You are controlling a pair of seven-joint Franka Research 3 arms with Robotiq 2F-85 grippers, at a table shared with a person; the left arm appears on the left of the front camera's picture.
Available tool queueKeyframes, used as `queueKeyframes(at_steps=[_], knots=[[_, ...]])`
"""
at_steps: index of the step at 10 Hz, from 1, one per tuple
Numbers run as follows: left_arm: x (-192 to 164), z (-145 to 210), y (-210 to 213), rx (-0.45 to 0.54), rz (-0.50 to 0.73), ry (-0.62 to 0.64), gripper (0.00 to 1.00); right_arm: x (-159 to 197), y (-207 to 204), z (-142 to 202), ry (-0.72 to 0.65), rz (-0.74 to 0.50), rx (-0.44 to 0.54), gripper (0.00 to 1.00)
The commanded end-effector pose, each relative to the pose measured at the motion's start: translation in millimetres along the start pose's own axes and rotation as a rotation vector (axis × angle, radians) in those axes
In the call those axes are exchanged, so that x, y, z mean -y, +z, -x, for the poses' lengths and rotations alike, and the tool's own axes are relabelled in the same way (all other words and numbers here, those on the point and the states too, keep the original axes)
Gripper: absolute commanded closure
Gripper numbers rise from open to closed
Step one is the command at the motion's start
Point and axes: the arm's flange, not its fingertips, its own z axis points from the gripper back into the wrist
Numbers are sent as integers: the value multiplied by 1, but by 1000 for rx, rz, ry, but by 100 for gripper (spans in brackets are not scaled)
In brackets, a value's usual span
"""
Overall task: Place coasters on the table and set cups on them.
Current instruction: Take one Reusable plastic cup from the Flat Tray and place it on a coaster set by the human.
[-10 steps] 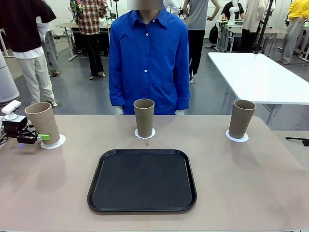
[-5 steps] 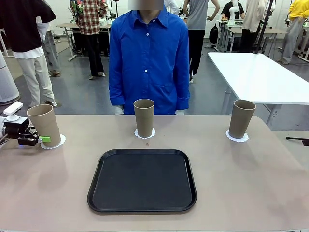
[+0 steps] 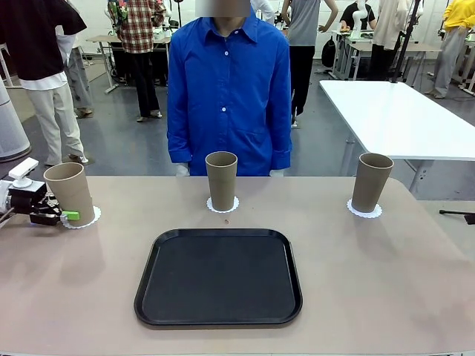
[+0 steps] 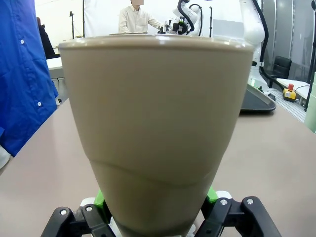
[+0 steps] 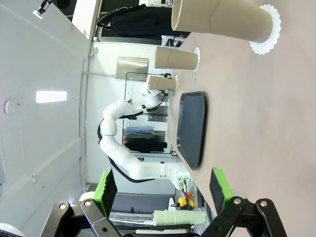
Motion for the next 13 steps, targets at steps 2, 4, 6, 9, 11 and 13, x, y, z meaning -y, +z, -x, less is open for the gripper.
queueKeyframes(at_steps=[2, 4, 6, 9, 11, 13], knots=[[-8, 4, 2, 11, 7, -25, 19, 0, -1, 0, -7, 9, -5, 0], [-9, 5, 1, 12, 9, -23, 19, 0, -1, 0, -7, 9, -5, 0], [-10, 6, 1, 14, 18, -22, 19, 0, -1, 0, -7, 9, -5, 0], [-12, 8, 2, 23, 35, -2, 0, 0, -1, 0, -7, 9, -5, 0], [-14, 9, 3, 21, 28, 6, 0, 0, -1, 0, -7, 9, -5, 0], [-15, 8, 4, 28, 33, 12, 0, 0, -1, 0, -7, 9, -5, 0]])
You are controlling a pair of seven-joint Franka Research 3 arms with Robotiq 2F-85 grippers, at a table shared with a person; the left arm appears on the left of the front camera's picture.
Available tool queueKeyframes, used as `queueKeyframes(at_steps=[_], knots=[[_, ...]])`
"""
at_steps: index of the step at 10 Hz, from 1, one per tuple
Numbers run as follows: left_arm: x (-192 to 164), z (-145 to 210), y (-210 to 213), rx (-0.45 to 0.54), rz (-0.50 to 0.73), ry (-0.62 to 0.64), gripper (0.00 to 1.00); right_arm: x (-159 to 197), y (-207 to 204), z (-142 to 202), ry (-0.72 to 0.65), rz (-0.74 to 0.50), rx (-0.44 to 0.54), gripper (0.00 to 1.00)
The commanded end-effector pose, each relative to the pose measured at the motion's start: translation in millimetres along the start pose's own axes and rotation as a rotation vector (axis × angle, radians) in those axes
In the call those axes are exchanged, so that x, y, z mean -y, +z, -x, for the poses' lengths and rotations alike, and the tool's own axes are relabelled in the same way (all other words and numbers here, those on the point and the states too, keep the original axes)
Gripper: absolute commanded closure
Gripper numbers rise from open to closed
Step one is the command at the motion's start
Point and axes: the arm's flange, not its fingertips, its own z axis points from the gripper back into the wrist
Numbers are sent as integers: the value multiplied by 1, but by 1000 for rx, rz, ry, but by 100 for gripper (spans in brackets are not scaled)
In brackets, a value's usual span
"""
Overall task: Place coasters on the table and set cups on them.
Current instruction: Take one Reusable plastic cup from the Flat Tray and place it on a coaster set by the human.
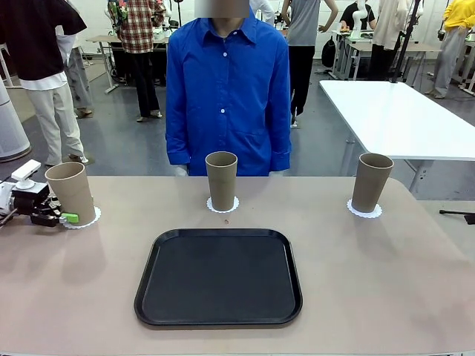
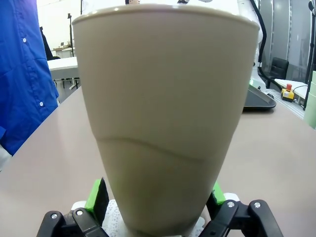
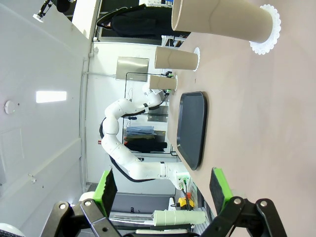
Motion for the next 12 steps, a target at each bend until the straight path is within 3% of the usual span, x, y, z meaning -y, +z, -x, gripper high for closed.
queueKeyframes(at_steps=[1, 12], knots=[[-5, -3, 5, 19, 20, 12, 0, 0, -1, 0, -7, 9, -5, 0], [-5, -6, 13, -5, 90, 67, 0, 0, -1, 0, -7, 9, -5, 0]])
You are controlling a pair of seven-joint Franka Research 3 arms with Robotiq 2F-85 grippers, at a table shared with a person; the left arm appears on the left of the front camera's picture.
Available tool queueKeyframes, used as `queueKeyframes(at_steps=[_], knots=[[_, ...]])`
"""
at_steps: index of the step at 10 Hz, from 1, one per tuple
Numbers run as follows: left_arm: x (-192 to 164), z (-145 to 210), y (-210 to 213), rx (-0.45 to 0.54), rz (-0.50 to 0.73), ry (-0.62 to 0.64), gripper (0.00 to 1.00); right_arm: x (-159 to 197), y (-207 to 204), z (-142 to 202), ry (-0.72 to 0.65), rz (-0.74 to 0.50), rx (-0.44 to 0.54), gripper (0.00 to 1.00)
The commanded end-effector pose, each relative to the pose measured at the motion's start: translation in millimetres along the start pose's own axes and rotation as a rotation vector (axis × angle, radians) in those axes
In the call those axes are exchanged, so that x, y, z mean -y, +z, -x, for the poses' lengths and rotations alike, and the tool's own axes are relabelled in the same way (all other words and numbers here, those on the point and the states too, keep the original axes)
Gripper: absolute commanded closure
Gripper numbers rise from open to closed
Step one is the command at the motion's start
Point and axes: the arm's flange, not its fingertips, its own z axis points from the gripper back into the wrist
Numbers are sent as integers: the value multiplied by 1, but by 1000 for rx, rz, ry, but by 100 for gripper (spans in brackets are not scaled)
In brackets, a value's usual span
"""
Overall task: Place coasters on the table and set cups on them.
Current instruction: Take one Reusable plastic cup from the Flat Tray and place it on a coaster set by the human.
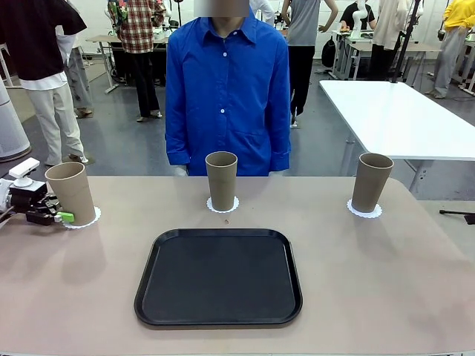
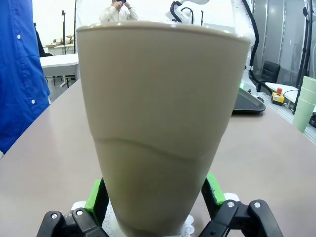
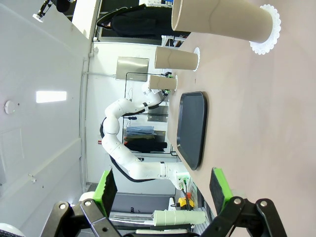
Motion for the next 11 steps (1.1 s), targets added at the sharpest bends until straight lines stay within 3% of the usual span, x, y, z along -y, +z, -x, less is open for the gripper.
queueKeyframes(at_steps=[1, 11], knots=[[-4, -3, 7, -3, 45, 29, 0, 0, -1, 0, -7, 9, -5, 0], [3, 0, 39, -16, 27, 45, 0, 0, -1, 0, -7, 9, -5, 0]])
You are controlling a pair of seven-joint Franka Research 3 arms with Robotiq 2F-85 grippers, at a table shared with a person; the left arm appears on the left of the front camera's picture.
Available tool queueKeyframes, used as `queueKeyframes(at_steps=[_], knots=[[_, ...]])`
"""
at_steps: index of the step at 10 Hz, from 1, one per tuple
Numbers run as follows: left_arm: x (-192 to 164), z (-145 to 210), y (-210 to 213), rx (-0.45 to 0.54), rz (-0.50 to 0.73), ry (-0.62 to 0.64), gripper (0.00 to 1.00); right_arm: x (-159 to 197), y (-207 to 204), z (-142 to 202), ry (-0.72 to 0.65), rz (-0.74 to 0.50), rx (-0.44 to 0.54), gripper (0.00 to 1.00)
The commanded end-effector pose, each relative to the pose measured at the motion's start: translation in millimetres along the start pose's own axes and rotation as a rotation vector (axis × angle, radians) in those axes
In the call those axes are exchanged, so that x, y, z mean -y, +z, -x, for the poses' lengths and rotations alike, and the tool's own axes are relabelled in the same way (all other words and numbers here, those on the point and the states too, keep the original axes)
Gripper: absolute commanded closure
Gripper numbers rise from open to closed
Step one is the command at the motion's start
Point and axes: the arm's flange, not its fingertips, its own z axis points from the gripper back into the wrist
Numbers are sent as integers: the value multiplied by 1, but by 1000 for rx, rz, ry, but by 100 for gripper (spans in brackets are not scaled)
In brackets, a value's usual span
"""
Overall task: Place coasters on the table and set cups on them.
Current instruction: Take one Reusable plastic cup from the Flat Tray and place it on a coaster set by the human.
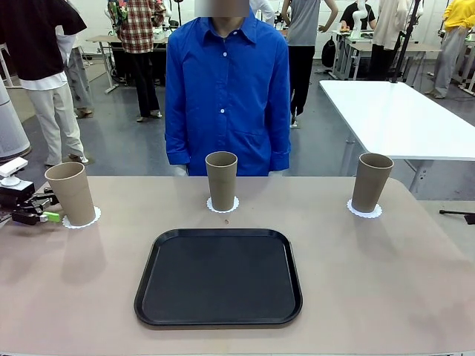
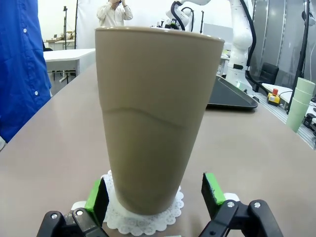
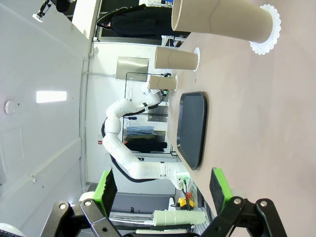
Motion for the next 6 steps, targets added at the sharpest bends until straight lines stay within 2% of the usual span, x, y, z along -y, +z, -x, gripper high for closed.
queueKeyframes(at_steps=[1, 3, 6], knots=[[1, -5, 13, -14, 19, 13, 0, 0, -1, 0, -7, 9, -5, 0], [9, -15, 29, -79, -49, 3, 0, 0, -1, 0, -7, 9, -5, 0], [40, -76, 44, -292, -225, 120, 0, 0, -1, 0, -7, 9, -5, 0]])
